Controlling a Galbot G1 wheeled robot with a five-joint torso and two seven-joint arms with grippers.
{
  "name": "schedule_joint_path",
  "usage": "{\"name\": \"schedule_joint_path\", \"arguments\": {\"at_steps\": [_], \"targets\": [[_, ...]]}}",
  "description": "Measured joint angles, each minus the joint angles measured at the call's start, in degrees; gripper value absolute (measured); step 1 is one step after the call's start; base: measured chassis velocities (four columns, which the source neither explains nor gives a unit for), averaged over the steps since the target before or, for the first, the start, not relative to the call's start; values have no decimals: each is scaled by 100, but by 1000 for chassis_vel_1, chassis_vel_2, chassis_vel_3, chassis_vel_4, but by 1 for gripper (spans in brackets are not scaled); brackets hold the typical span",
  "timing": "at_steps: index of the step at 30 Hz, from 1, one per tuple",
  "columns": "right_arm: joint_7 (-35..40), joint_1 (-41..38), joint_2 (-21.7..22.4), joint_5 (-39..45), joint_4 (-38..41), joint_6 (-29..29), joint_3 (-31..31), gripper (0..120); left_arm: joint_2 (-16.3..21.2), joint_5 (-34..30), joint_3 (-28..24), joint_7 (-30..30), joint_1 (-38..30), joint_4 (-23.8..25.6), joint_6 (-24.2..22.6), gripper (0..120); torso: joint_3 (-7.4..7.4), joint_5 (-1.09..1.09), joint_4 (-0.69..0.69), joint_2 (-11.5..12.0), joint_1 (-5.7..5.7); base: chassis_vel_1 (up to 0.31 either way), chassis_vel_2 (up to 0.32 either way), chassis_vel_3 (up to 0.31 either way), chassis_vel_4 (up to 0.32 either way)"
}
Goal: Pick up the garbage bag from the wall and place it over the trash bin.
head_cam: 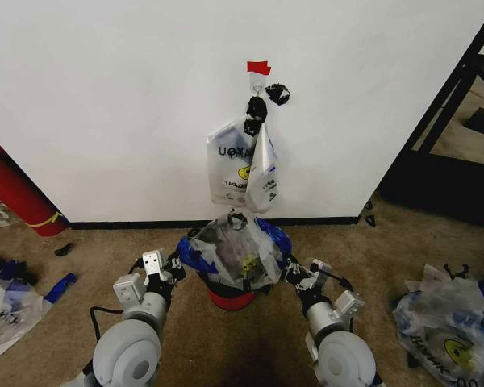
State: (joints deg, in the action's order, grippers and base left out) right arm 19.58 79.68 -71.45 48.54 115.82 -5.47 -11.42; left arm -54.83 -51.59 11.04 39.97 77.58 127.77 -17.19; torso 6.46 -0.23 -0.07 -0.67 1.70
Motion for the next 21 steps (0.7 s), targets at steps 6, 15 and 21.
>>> {"name": "schedule_joint_path", "arguments": {"at_steps": [6,15,21], "targets": [[174,7,149,10,-8,-419,-17,0,208,-154,-66,17,-1,-55,-181,0,0,0,0,0,0,0,0,0,0],[213,-94,228,5,-127,-633,30,0,377,-294,12,-57,64,-233,-273,0,0,0,0,0,0,0,0,0,0],[227,-253,232,45,-226,-669,88,0,460,-459,93,-113,-13,-525,-278,0,0,-1,0,0,0,0,0,0,0]]}}
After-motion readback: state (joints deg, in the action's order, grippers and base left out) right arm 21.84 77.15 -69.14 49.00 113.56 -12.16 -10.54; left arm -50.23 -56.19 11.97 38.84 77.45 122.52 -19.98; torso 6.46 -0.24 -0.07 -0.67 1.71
